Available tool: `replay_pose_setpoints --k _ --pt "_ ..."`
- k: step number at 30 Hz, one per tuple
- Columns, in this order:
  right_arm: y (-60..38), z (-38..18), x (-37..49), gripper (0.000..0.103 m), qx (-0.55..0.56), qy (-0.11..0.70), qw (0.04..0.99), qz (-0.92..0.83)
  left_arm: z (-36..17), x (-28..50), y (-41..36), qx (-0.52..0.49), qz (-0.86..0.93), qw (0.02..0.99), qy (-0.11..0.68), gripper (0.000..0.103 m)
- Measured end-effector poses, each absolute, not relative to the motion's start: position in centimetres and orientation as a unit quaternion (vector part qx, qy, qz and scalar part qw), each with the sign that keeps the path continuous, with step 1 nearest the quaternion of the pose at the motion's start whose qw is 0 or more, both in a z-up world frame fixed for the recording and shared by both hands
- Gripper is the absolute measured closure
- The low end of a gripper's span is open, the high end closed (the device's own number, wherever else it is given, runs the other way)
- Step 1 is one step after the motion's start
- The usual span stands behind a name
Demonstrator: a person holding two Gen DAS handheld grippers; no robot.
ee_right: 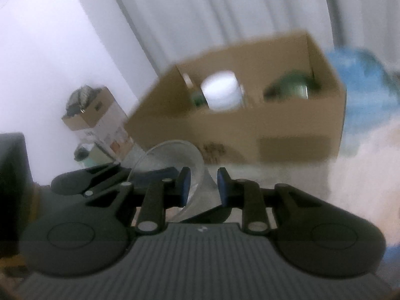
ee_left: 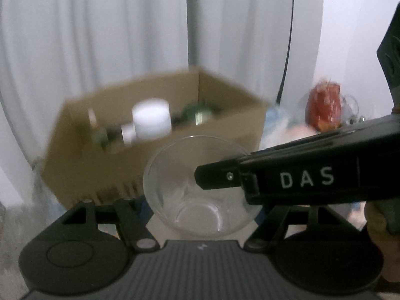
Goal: Organize rigid objects
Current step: 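Lift the glass cup with the right gripper and carry it over the box, then lower the glass cup into the box and open the right gripper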
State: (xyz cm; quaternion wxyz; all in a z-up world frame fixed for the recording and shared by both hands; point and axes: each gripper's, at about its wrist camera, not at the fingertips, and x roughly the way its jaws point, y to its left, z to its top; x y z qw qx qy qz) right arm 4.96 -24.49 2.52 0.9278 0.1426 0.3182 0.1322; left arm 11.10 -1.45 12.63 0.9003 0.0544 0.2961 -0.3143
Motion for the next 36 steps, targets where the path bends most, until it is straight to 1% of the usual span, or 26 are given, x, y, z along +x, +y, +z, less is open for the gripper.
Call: replay_pose_setpoints --k 4,7,9,12,15,19,22,29,31,36 --pt "-25.2 7.4 5.2 0.080 0.110 0.259 0.949 0.140 16.8 12.2 -2.1 0.060 -0.315 0.917 0.238 0.028" --pt "-26.6 10.1 6.6 0.080 0.095 0.236 0.957 0.140 19.0 14.2 -3.3 0.062 -0.319 0.921 0.216 0.028" --pt "-27.8 11.3 8.3 0.080 0.089 0.231 0.959 0.136 19.8 16.0 -4.3 0.059 -0.326 0.918 0.217 0.028" --pt "-29.6 12.1 11.1 0.080 0.082 0.241 0.958 0.130 20.1 19.6 -6.0 0.051 -0.341 0.907 0.242 0.028" --pt "-31.6 11.5 14.6 0.080 0.085 0.272 0.950 0.126 19.1 22.8 -7.8 0.042 -0.353 0.889 0.288 0.028" --pt "-33.8 9.2 18.4 0.079 0.091 0.324 0.932 0.133 17.0 25.7 -9.6 0.030 -0.361 0.864 0.350 0.028" --pt "-34.6 7.7 20.4 0.079 0.088 0.356 0.919 0.145 15.9 26.8 -10.4 0.031 -0.362 0.853 0.375 0.028" --pt "-33.9 5.8 21.7 0.080 0.044 0.391 0.905 0.162 14.5 27.6 -12.2 0.039 -0.370 0.832 0.412 0.028" --pt "-33.9 5.6 21.8 0.080 0.036 0.396 0.902 0.165 14.1 27.6 -11.0 0.038 -0.370 0.826 0.423 0.028" --pt "-34.2 4.9 22.4 0.080 0.025 0.408 0.897 0.168 14.1 27.3 -12.3 0.065 -0.368 0.822 0.430 0.028"
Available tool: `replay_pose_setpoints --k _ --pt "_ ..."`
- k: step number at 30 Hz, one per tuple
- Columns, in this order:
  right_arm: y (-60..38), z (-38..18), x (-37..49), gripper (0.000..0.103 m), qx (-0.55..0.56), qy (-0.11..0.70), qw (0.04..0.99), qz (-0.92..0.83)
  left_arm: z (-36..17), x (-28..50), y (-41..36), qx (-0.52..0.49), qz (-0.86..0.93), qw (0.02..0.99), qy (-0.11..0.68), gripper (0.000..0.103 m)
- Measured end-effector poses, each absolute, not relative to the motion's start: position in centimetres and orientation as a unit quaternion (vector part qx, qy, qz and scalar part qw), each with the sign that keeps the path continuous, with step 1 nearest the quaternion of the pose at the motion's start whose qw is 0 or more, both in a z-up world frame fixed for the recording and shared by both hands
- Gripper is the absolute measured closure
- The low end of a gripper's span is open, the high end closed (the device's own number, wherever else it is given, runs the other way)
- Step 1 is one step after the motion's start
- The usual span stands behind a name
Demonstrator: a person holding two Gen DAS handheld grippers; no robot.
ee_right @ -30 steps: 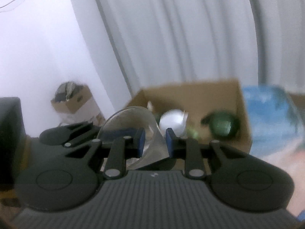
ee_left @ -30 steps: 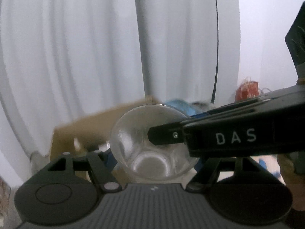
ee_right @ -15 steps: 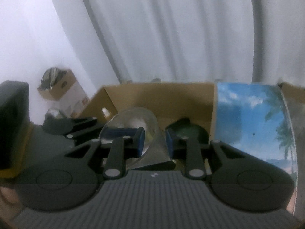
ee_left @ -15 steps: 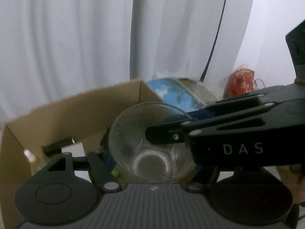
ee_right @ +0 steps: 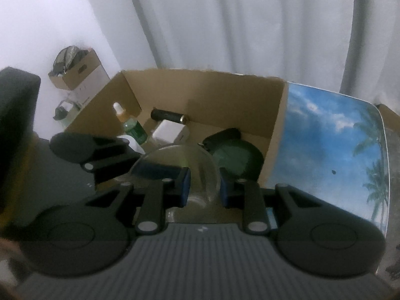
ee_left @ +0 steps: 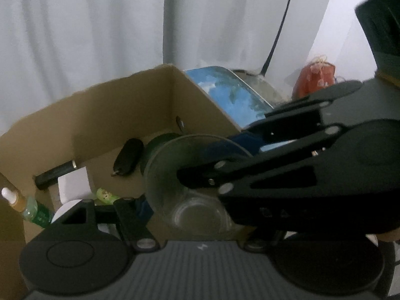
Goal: Organize rigid objects
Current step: 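Lower the glass cup into the box and open the right gripper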
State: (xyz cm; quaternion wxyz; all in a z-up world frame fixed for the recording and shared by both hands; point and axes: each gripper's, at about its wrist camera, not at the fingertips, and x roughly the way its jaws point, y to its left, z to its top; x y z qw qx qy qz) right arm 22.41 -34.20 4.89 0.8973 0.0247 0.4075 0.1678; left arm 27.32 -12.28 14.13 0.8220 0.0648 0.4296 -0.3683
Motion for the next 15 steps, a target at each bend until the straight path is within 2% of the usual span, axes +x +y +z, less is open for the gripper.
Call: replay_pose_setpoints --k 9,10,15 --pt "-34.3 4.5 22.8 0.081 0.006 0.404 0.898 0.176 13.8 27.6 -13.3 0.096 -0.358 0.821 0.434 0.026" --pt "-34.3 4.5 22.8 0.081 0.007 0.403 0.898 0.178 13.8 27.7 -13.3 0.094 -0.360 0.820 0.435 0.021" --pt "-34.7 4.6 22.7 0.080 0.014 0.399 0.899 0.180 14.7 27.0 -13.6 0.101 -0.368 0.822 0.422 0.022"
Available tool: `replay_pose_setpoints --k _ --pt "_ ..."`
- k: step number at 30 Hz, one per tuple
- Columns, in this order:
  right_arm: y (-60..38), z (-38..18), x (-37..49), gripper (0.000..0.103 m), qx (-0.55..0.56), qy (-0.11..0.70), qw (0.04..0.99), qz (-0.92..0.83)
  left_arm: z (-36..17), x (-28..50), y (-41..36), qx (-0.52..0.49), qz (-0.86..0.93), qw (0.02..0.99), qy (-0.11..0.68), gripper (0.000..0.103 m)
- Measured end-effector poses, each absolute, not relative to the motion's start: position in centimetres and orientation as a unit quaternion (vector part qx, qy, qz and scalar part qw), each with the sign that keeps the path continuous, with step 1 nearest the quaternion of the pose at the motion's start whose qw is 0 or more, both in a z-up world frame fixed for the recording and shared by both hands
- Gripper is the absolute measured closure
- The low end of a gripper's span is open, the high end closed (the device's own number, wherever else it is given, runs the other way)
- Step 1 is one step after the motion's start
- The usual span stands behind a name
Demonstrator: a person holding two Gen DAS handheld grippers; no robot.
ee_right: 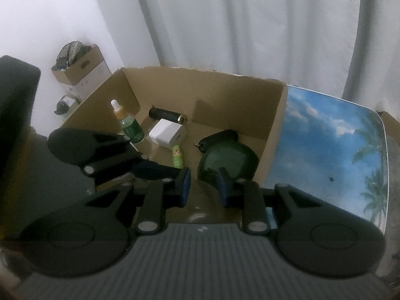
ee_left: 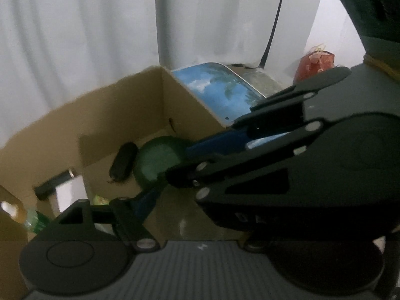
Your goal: Organize rigid objects
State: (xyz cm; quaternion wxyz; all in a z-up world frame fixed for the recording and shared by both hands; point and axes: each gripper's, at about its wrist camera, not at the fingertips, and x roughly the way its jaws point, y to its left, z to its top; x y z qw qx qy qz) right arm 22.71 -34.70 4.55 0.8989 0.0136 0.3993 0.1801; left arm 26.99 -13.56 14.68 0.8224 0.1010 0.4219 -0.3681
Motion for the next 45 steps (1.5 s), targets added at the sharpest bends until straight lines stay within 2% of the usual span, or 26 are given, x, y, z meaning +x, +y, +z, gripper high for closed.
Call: replay_pose_setpoints --k 9,13,16,20,22,23,24,26,29,31,33,41,45 --pt "-36.4 7.4 20.4 0.079 0.070 0.342 0.918 0.189 18.0 25.5 -10.7 0.069 -0.368 0.845 0.382 0.020" --pt "-37.4 10.1 17.5 0.078 0.110 0.293 0.930 0.190 20.9 23.5 -6.5 0.026 -0.365 0.864 0.346 0.013" --pt "-38.0 11.7 14.2 0.073 0.134 0.256 0.939 0.187 22.7 21.4 -2.3 -0.012 -0.357 0.877 0.320 0.007" --pt "-38.6 12.6 9.1 0.053 0.170 0.214 0.946 0.173 23.5 19.2 2.8 -0.047 -0.325 0.895 0.302 0.002" --pt "-38.4 12.3 6.8 0.046 0.186 0.202 0.948 0.163 23.3 18.1 4.8 -0.065 -0.305 0.900 0.306 0.000" --pt "-38.2 12.0 6.0 0.040 0.191 0.201 0.948 0.159 23.1 17.6 5.6 -0.075 -0.297 0.900 0.311 0.000" --pt "-37.8 11.6 5.2 0.029 0.194 0.202 0.948 0.152 22.8 17.2 6.4 -0.085 -0.288 0.899 0.319 0.000" --pt "-36.6 10.8 3.7 0.019 0.188 0.209 0.950 0.132 22.1 16.7 7.8 -0.100 -0.254 0.902 0.335 0.000" --pt "-34.6 9.5 2.3 0.012 0.172 0.218 0.955 0.109 20.8 16.2 8.6 -0.090 -0.176 0.915 0.351 0.000" --pt "-33.3 8.7 2.0 0.011 0.160 0.225 0.956 0.096 20.0 16.1 8.7 -0.083 -0.136 0.921 0.355 0.000" --pt "-31.8 8.0 2.3 0.001 0.139 0.240 0.958 0.075 19.3 16.1 9.5 -0.084 -0.118 0.923 0.358 0.000" --pt "-27.5 7.2 3.9 0.001 0.064 0.266 0.962 0.000 18.1 16.0 9.1 -0.047 -0.143 0.933 0.327 0.000" --pt "-26.9 7.2 5.1 0.001 0.058 0.274 0.960 -0.030 18.0 16.5 8.9 -0.069 -0.147 0.933 0.322 0.000"
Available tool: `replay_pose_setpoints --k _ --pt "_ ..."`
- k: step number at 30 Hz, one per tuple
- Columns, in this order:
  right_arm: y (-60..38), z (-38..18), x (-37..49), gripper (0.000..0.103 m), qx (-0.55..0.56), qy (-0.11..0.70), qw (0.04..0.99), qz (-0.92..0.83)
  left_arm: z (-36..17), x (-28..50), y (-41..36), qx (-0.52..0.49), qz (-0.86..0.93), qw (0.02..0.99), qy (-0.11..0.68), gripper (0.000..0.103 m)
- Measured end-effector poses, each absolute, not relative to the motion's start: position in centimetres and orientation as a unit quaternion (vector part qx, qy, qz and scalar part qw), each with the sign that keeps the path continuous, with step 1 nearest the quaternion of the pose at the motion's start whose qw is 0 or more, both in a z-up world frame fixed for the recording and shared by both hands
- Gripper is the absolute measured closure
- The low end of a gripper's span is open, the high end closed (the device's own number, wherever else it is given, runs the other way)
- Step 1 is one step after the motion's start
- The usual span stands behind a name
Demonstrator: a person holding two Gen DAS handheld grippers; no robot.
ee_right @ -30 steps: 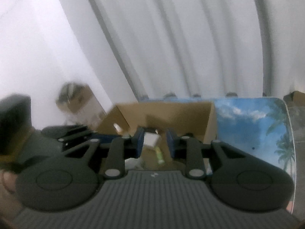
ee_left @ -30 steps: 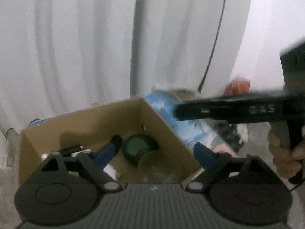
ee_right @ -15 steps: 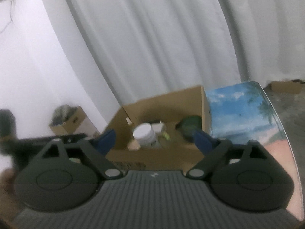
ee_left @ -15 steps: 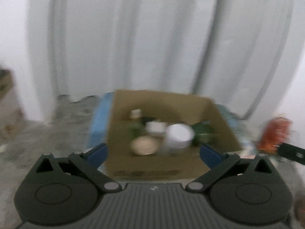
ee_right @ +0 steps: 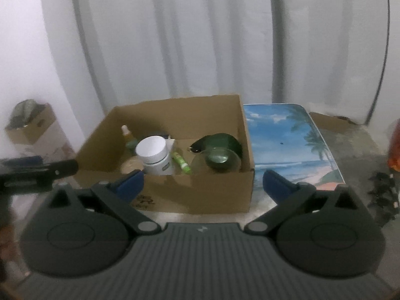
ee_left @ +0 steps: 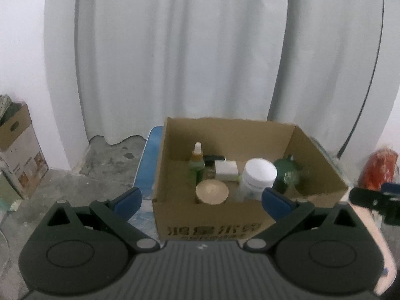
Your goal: Organize rigid objects
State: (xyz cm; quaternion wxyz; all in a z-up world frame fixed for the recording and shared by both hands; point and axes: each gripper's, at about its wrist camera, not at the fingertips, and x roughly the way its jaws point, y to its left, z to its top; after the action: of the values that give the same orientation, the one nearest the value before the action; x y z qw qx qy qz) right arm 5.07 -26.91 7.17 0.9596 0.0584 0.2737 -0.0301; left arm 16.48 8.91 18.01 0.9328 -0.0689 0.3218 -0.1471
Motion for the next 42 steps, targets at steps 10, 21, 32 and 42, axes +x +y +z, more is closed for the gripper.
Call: replay_pose_setpoints --k 10,21,32,42 --pt "-25.1 7.1 7.7 0.001 0.039 0.285 0.956 -0.047 17.3 18.3 7.9 -0.102 -0.170 0.910 0.364 0.000" --pt "-24.8 6.1 9.4 0.001 0.041 0.311 0.949 -0.042 17.0 18.4 6.8 -0.049 -0.154 0.916 0.366 0.001" --pt "-24.8 6.0 9.5 0.001 0.044 0.315 0.947 -0.031 17.2 18.5 6.3 -0.025 -0.143 0.922 0.360 0.001" --pt "-24.9 5.9 9.4 0.001 0.048 0.317 0.947 -0.032 17.2 18.4 6.1 -0.019 -0.145 0.922 0.360 0.002"
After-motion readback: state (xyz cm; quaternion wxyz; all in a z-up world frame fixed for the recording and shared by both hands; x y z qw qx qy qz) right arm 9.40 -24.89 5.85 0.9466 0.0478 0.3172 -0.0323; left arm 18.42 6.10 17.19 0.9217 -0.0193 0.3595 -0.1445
